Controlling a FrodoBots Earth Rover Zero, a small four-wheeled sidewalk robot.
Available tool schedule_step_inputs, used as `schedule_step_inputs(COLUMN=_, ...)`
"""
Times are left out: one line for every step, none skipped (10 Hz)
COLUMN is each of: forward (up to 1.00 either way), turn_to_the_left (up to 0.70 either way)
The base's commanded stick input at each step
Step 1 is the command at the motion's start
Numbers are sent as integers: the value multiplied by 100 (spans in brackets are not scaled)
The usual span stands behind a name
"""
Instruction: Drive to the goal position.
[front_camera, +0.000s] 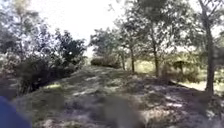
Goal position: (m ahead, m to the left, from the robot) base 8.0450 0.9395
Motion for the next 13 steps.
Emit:
schedule_step_inputs(forward=70, turn_to_the_left=0)
schedule_step_inputs(forward=70, turn_to_the_left=0)
schedule_step_inputs(forward=70, turn_to_the_left=0)
schedule_step_inputs(forward=70, turn_to_the_left=0)
schedule_step_inputs(forward=70, turn_to_the_left=0)
schedule_step_inputs(forward=70, turn_to_the_left=0)
schedule_step_inputs(forward=70, turn_to_the_left=0)
schedule_step_inputs(forward=70, turn_to_the_left=10)
schedule_step_inputs(forward=70, turn_to_the_left=35)
schedule_step_inputs(forward=70, turn_to_the_left=35)
schedule_step_inputs(forward=70, turn_to_the_left=35)
schedule_step_inputs(forward=70, turn_to_the_left=35)
schedule_step_inputs(forward=70, turn_to_the_left=35)
